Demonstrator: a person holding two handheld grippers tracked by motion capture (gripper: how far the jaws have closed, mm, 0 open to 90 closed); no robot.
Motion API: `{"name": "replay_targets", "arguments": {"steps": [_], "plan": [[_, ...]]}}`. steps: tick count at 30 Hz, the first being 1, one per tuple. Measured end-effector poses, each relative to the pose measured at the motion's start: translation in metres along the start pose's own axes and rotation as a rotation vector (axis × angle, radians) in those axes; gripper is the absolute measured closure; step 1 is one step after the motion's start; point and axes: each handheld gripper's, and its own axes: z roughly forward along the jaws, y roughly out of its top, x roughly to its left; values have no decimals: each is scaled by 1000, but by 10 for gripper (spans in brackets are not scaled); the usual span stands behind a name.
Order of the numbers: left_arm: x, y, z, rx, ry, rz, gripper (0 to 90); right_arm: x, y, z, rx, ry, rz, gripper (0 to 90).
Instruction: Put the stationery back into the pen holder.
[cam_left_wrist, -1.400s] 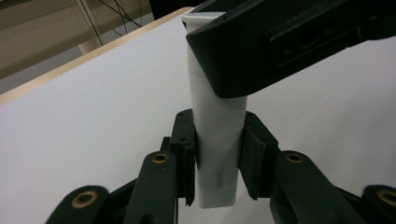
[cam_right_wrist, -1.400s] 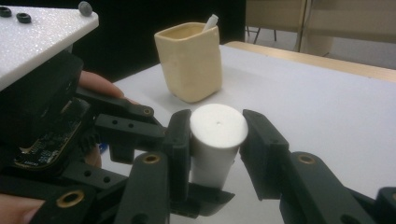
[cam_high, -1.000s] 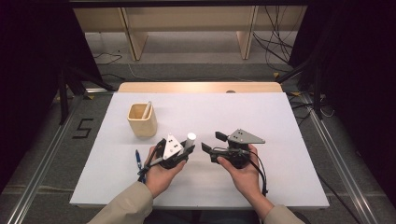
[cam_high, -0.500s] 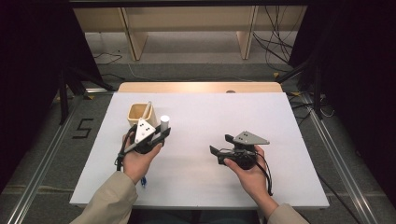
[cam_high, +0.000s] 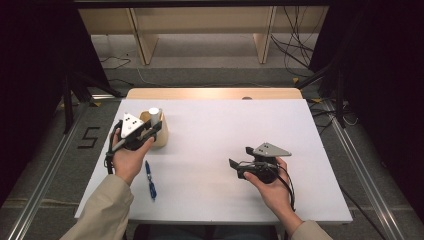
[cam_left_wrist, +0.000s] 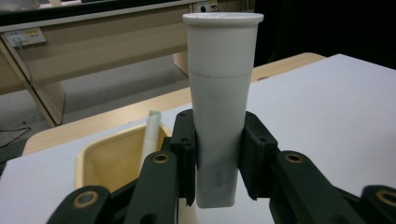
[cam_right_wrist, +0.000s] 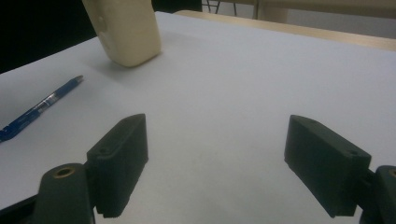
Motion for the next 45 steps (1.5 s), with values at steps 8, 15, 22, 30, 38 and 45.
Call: {"name": "replay_targets", "arguments": {"steps": [8, 15, 22, 30, 38, 45], "plan": [[25, 4, 15, 12, 49, -3, 701, -1, -2, 0, 9, 1, 0, 224], [40, -5, 31, 51, 72, -23, 700, 0, -3, 0, 14, 2, 0, 224], [45, -13, 41, 66, 82, -18, 699, 0, -3, 1, 18, 5, -2, 223], [50, -22, 46, 85, 96, -37, 698, 0, -4, 2, 23, 6, -3, 219], [50, -24, 50, 100, 100, -25, 698, 1, -4, 3, 27, 10, -2, 220], [50, -26, 54, 113, 102, -22, 698, 2, -5, 3, 30, 11, -3, 220]]}}
